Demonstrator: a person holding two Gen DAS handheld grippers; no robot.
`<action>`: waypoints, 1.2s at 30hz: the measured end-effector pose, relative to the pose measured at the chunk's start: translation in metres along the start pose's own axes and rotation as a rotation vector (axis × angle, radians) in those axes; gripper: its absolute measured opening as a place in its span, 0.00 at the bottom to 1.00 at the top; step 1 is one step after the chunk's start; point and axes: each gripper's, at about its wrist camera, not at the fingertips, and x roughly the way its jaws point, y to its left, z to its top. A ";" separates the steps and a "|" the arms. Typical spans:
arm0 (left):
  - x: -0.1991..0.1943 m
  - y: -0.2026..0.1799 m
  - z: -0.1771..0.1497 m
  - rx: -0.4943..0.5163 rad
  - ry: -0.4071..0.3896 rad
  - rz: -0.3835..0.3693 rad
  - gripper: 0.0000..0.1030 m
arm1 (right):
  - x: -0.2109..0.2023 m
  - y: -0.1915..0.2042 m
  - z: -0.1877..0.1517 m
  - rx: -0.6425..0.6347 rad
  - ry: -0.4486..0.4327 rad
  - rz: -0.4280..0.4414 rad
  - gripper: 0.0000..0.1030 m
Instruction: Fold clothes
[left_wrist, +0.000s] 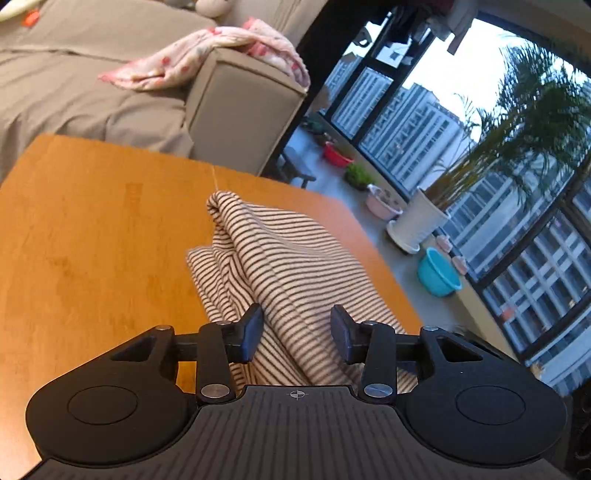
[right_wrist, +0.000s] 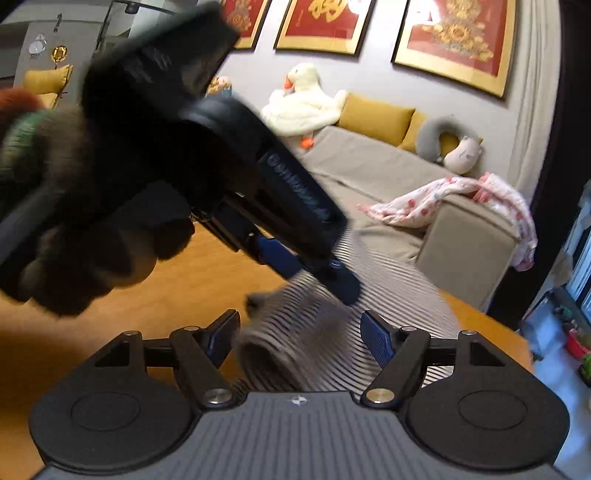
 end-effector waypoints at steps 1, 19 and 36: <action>0.000 0.000 0.002 -0.011 -0.009 -0.002 0.39 | -0.007 -0.002 -0.004 0.002 -0.011 0.007 0.57; -0.011 0.005 -0.006 0.039 0.002 -0.006 0.37 | 0.016 0.016 0.001 -0.003 -0.028 0.137 0.50; -0.001 0.018 -0.017 0.018 0.006 -0.003 0.37 | 0.034 -0.119 -0.045 0.809 0.185 0.067 1.00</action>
